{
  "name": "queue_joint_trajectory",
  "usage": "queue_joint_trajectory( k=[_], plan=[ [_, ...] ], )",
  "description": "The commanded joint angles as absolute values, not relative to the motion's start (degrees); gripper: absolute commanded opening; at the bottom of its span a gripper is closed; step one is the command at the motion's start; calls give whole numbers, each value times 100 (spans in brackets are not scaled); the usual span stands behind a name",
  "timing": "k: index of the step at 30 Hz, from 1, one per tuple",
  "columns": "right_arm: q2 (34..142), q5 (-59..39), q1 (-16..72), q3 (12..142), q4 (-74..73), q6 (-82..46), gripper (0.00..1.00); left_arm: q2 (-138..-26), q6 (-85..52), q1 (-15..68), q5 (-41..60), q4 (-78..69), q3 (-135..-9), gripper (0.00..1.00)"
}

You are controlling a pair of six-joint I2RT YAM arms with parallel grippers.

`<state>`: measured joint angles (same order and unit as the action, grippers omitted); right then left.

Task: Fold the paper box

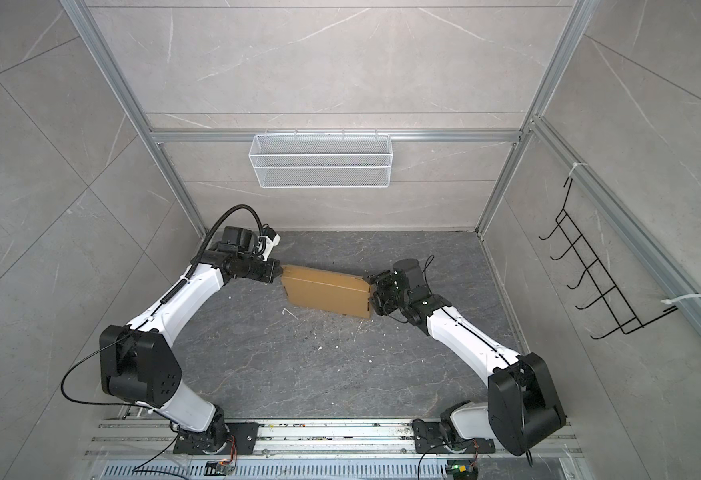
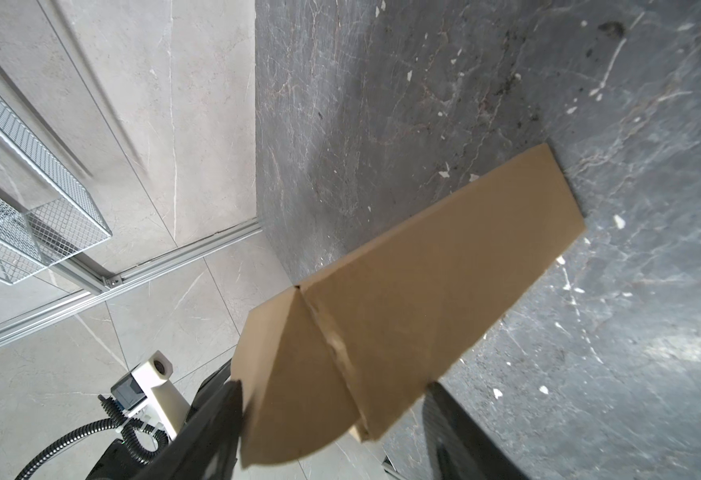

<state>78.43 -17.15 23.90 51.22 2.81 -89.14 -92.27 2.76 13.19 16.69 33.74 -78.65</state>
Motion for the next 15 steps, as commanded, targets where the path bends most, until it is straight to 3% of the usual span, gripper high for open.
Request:
queue_joint_trajectory(
  k=[1,12,15],
  plan=[
    [7936,-1627,2417,4994,108,-9036,64,-9334,196,1324,1649,3938,-7717,0],
    [8138,-1556,2412,4766,-224,-9220,57,-9198,207,1402,1664,4005,-7652,0],
    [8165,-1547,2417,4762,-230,-9237,57,-9095,240,1397,1649,4074,-7651,5]
  ],
)
